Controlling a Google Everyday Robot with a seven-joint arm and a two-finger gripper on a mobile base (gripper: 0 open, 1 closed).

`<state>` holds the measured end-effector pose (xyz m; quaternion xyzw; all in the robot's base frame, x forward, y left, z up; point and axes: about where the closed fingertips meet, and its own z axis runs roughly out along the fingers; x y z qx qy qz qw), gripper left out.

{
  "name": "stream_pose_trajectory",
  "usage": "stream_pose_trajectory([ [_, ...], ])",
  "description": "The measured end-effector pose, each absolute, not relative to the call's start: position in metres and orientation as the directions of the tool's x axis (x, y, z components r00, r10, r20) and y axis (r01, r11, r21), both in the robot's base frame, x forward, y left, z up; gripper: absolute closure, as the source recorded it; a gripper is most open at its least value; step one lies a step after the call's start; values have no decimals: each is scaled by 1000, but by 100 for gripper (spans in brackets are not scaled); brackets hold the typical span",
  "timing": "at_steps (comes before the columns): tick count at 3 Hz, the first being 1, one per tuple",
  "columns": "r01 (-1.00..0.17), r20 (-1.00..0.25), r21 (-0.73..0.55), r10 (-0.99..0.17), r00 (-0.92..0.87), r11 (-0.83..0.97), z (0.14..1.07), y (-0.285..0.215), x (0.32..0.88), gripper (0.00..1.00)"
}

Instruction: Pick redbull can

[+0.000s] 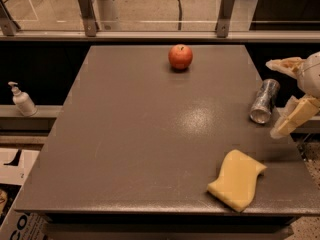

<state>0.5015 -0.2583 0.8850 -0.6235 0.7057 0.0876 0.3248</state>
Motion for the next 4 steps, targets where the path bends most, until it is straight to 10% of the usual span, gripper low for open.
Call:
stream_pose_trajectory([
  [4, -911, -567, -385, -817, 108, 147, 874, -274, 538, 0],
])
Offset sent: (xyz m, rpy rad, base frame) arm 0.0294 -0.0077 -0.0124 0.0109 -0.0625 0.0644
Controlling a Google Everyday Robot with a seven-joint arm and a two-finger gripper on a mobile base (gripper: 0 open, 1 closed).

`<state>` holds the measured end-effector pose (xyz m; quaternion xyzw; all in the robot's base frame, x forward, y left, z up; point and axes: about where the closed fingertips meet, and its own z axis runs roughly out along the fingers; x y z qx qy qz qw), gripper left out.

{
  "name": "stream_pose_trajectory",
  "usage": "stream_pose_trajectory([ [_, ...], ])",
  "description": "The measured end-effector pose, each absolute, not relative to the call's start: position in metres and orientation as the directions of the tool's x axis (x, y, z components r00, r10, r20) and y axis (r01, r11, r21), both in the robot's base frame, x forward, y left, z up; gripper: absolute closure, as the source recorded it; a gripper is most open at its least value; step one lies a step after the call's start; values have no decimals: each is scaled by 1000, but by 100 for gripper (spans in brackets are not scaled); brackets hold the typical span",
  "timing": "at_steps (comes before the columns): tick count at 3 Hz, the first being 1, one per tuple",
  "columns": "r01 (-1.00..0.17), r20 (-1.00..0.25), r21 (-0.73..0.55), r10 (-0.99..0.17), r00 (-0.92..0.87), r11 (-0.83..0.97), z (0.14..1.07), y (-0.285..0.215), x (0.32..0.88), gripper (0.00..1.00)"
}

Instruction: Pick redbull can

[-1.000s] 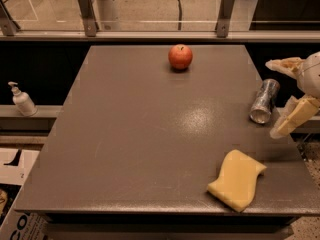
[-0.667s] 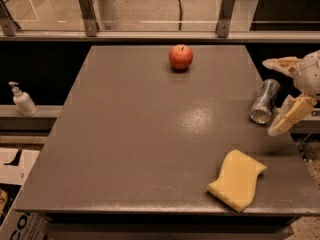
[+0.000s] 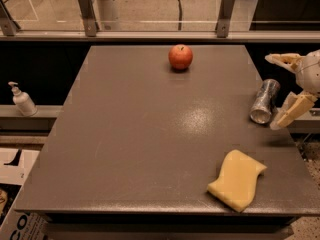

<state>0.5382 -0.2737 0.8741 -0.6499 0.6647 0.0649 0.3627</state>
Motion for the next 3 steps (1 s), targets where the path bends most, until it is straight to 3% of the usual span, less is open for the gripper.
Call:
stream_pose_trajectory([
  [3, -871, -453, -481, -878, 154, 96, 848, -291, 540, 0],
])
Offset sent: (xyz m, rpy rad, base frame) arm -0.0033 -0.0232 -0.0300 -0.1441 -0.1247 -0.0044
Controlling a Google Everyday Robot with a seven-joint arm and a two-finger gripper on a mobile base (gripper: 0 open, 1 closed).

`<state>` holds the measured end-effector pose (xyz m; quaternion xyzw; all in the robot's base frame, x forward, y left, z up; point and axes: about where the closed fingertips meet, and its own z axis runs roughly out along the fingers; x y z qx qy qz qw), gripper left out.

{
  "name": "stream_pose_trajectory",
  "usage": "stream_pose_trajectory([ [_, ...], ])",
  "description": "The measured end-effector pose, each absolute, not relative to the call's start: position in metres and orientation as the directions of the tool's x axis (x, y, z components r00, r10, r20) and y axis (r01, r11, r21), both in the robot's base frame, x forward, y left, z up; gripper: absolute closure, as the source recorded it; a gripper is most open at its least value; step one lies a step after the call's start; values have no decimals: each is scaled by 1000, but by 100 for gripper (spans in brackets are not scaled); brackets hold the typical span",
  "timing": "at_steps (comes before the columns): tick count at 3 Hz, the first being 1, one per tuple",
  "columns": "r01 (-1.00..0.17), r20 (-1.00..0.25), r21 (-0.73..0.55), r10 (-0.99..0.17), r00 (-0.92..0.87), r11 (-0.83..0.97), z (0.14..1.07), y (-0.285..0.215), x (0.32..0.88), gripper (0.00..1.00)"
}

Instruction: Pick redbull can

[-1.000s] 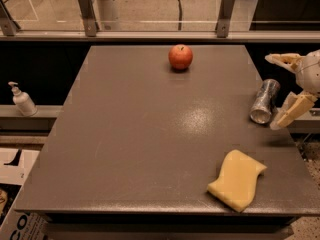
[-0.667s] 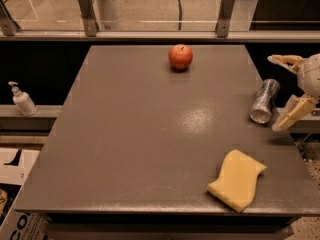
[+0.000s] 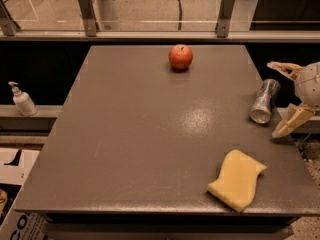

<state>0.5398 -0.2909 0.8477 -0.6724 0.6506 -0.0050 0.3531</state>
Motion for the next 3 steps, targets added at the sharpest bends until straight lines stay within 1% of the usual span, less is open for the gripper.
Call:
stream_pose_trajectory([
  [1, -876, -443, -471, -886, 136, 101, 845, -293, 545, 0],
  [3, -905, -466, -406, -880, 87, 126, 846, -297, 562, 0],
])
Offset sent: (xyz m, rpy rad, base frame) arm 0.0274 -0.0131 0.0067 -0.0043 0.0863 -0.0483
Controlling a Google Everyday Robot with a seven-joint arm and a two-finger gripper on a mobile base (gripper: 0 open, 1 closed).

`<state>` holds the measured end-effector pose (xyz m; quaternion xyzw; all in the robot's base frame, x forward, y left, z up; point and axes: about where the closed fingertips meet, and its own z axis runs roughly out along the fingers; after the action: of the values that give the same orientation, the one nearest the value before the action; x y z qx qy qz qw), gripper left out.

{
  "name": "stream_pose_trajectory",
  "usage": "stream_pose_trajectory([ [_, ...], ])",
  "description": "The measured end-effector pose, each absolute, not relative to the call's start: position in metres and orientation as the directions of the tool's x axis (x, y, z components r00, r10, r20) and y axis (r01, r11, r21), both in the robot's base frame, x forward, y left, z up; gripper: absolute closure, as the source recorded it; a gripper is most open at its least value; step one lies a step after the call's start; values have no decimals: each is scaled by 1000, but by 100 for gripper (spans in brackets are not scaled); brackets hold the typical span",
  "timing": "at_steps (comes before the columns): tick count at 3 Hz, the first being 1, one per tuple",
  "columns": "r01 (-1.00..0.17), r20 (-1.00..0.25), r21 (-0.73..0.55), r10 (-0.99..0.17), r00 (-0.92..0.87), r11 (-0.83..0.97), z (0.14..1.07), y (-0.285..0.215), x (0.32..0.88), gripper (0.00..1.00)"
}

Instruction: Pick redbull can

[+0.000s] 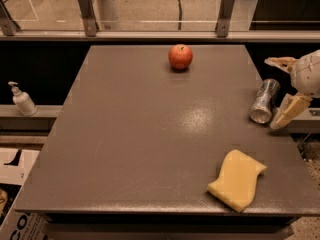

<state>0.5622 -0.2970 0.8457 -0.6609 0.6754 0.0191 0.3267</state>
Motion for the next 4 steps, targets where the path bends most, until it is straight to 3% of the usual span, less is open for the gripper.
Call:
stream_pose_trajectory([
  [3, -932, -494, -343, -867, 69, 121, 838, -289, 567, 0],
  [4, -938, -498, -331, -864, 76, 108, 835, -284, 565, 17],
])
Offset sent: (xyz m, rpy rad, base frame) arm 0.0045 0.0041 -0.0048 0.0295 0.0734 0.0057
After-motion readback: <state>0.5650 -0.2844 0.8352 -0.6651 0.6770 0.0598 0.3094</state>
